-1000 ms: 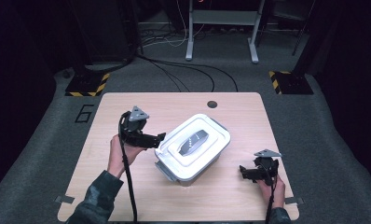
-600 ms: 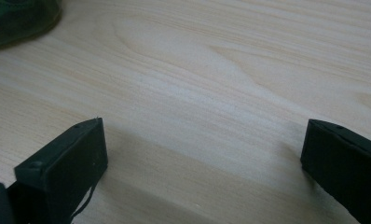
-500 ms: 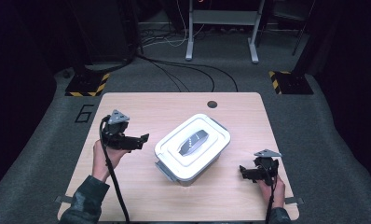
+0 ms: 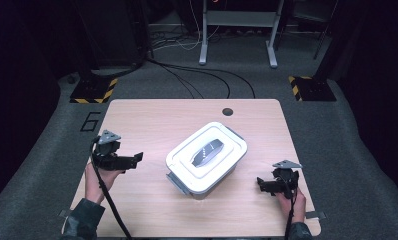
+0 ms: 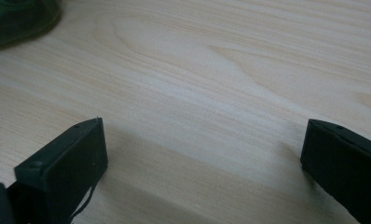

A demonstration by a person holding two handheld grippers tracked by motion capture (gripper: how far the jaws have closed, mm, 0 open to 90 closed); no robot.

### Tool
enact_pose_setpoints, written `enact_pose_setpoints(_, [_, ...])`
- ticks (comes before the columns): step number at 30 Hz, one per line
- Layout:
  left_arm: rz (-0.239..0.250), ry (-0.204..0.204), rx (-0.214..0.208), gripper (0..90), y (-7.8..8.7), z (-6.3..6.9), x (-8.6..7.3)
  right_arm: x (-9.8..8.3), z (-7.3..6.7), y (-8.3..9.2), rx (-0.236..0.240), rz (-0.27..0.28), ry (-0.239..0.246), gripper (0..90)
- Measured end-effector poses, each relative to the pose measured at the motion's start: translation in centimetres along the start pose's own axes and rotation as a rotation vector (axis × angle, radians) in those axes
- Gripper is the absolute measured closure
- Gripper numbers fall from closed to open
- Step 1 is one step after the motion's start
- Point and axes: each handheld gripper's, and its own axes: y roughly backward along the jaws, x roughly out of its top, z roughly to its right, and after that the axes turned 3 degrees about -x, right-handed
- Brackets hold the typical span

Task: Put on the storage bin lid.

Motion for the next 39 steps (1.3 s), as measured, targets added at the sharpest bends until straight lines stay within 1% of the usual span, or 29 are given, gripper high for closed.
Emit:
enact_pose_setpoints(4, [-0.021, 0.034, 0.009, 6.7, -0.3, -0.7, -1.7, 0.0, 0.0, 0.0, 0.000, 0.000, -0.001, 0.0])
enact_pose_setpoints(8, [-0.039, 0.073, 0.014, 6.8, -1.0, -1.3, -3.6, 0.0, 0.0, 0.0, 0.000, 0.000, 0.000, 0.0])
enact_pose_setpoints(11, [-0.065, 0.088, 0.027, 6.9, -1.7, -1.6, -5.2, 0.0, 0.0, 0.0, 0.000, 0.000, 0.000, 0.0])
enact_pose_setpoints(13, [-0.074, 0.093, 0.042, 7.0, -2.2, -1.8, -6.1, 0.0, 0.0, 0.0, 0.000, 0.000, 0.000, 0.0])
enact_pose_setpoints(14, [-0.078, 0.096, 0.041, 7.0, -2.3, -1.9, -6.5, 0.0, 0.0, 0.0, 0.000, 0.000, 0.000, 0.0])
enact_pose_setpoints(17, [-0.100, 0.107, 0.059, 7.1, -2.9, -2.3, -7.9, 0.0, 0.0, 0.0, 0.000, 0.000, -0.002, 0.0])
enact_pose_setpoints(18, [-0.100, 0.110, 0.062, 7.1, -3.0, -2.4, -8.1, 0.0, 0.0, 0.0, 0.000, 0.000, -0.002, 0.0])
enact_pose_setpoints(20, [-0.100, 0.108, 0.076, 7.0, -3.4, -2.5, -8.9, 0.0, 0.0, 0.0, -0.001, 0.000, -0.001, 0.0])
enact_pose_setpoints(21, [-0.108, 0.108, 0.080, 7.0, -3.5, -2.6, -9.3, 0.0, 0.0, 0.0, 0.000, 0.000, 0.001, 0.0])
enact_pose_setpoints(22, [-0.102, 0.109, 0.086, 6.8, -3.7, -2.6, -9.6, 0.0, 0.0, 0.0, 0.000, 0.000, 0.000, 0.0])
enact_pose_setpoints(23, [-0.109, 0.102, 0.101, 6.6, -3.9, -2.7, -10.1, 0.0, 0.0, 0.0, 0.000, 0.000, 0.000, 0.0])
enact_pose_setpoints(26, [-0.128, 0.102, 0.115, 6.6, -4.3, -2.8, -10.7, 0.0, 0.0, 0.0, 0.000, 0.000, 0.000, 0.0])
enact_pose_setpoints(28, [-0.135, 0.094, 0.137, 6.1, -4.6, -2.8, -11.1, 0.0, 0.0, 0.0, 0.000, 0.000, 0.000, 0.0])
enact_pose_setpoints(30, [-0.133, 0.092, 0.140, 5.7, -4.8, -2.9, -11.5, 0.0, 0.0, 0.0, -0.001, 0.000, -0.001, 0.0])
enact_pose_setpoints(33, [-0.119, 0.103, 0.142, 5.5, -5.0, -3.1, -12.1, 0.0, 0.0, 0.0, 0.000, -0.001, 0.000, 0.0])
enact_pose_setpoints(35, [-0.108, 0.103, 0.144, 5.5, -5.2, -3.2, -12.6, 0.0, 0.0, 0.0, 0.000, 0.000, 0.000, 0.0])
enact_pose_setpoints(36, [-0.109, 0.100, 0.148, 5.4, -5.3, -3.2, -12.8, 0.0, 0.0, 0.0, 0.000, 0.000, 0.000, 0.0])
enact_pose_setpoints(38, [-0.095, 0.088, 0.160, 5.2, -5.2, -3.1, -13.1, 0.0, 0.0, 0.0, 0.000, 0.000, 0.000, 0.0])
enact_pose_setpoints(39, [-0.081, 0.091, 0.167, 5.0, -5.3, -3.1, -13.3, 0.0, 0.0, 0.0, 0.000, 0.000, 0.000, 0.0])
